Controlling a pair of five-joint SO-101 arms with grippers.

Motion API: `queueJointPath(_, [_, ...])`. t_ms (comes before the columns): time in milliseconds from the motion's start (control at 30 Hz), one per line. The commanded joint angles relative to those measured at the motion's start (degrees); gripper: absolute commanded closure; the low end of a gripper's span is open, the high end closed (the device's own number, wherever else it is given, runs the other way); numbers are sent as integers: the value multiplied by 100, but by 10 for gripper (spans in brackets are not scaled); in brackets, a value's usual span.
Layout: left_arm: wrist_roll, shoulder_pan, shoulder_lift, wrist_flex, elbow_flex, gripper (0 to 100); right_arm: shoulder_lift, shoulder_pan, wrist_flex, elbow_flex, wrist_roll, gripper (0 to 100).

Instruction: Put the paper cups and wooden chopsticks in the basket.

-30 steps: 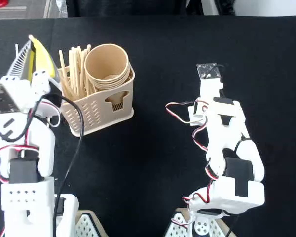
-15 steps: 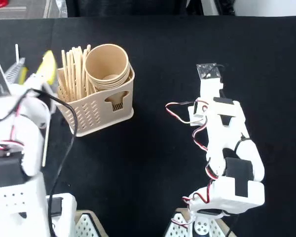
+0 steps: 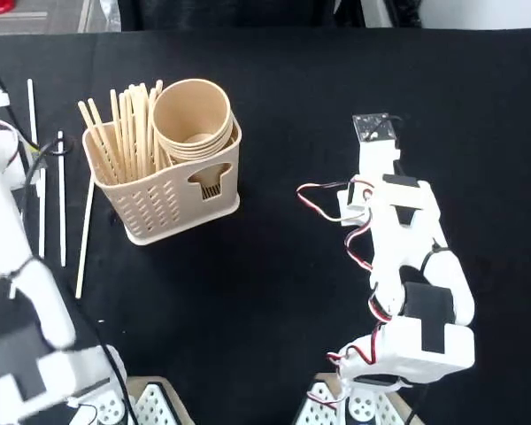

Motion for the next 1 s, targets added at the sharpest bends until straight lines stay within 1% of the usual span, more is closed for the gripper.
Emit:
queueJointPath(0, [-70,-84,932,-325,-576,791,-66,44,-35,-22,53,985])
queueJointPath(367, [-141,-207,3604,-334,-1991,792,-66,44,-35,-22,53,985])
queueJointPath(433, [-149,-215,3991,-316,-2246,811,-66,44,-35,-22,53,985])
queueJointPath(600, [-176,-295,4563,-316,-2624,865,-66,44,-35,-22,53,985])
queueJointPath(733, [-712,-251,4853,-299,-2598,870,-66,44,-35,-22,53,985])
queueJointPath(833, [-782,-251,4985,-114,-2633,875,-66,44,-35,-22,53,985])
queueJointPath(967, [-791,-233,5029,-70,-2659,976,-66,44,-35,-22,53,985])
